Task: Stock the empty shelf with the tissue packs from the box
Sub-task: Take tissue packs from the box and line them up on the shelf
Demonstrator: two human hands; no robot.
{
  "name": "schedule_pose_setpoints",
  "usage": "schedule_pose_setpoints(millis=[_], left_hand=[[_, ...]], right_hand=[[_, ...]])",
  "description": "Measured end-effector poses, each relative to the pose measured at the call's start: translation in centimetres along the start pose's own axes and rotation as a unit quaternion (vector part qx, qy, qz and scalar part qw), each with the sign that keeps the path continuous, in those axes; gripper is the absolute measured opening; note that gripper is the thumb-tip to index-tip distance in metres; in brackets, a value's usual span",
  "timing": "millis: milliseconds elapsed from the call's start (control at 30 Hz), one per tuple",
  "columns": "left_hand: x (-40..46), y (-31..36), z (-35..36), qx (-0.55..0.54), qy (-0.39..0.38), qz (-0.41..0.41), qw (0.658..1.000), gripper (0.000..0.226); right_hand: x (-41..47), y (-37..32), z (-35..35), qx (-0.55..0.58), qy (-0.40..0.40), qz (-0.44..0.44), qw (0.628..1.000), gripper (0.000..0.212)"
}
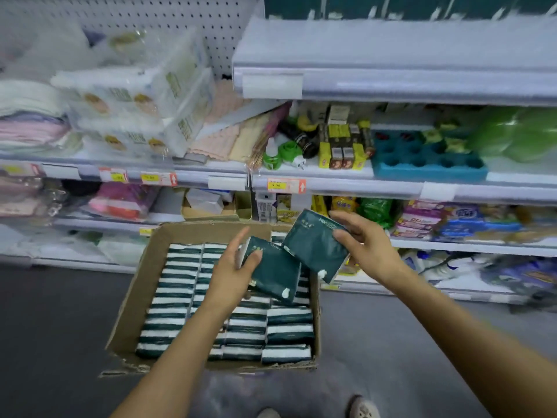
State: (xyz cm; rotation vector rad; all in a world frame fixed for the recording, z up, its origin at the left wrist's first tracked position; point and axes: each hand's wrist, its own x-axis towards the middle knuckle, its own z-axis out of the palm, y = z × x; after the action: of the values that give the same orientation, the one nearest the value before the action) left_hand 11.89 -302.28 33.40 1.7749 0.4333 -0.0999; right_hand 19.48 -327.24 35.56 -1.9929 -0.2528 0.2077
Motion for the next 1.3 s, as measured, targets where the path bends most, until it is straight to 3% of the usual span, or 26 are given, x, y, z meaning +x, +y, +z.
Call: schedule_pose_setpoints(millis=[300,500,700,967,1100,1300], left_hand=[[-1.9,14.0,9.0,0.007,0.016,0.128,0.992,0.029],[-3.2,20.9,19.6,-0.022,0.009,0.182,0.983,0.031],[-3.7,26.4,26.4,-0.025,0.023,0.228,0.973,0.029],[-1.8,33.7,30.3,-0.016,0.045,0.274,0.960,0.023],[0.5,36.1,30.8,-0.002,0.058,0.283,0.957,0.024],[5.8,38.4,31.4,-0.011,0.070,0.281,0.957,0.027]], right_hand=[[-2.4,-5.8,-15.4,0.061,0.073,-0.048,0.994,0.021],[-4.6,-6.3,-26.8,0.032,0.075,-0.079,0.994,0.047],[-5.6,-6.7,-38.2,0.006,0.108,-0.116,0.987,0.041],[-1.2,-7.1,-47.9,-0.111,0.193,-0.188,0.957,0.040],[2.5,-6.2,-49.6,-0.194,0.197,-0.169,0.946,0.041],[9.7,-4.7,-50.1,-0.353,0.194,-0.171,0.899,0.036]])
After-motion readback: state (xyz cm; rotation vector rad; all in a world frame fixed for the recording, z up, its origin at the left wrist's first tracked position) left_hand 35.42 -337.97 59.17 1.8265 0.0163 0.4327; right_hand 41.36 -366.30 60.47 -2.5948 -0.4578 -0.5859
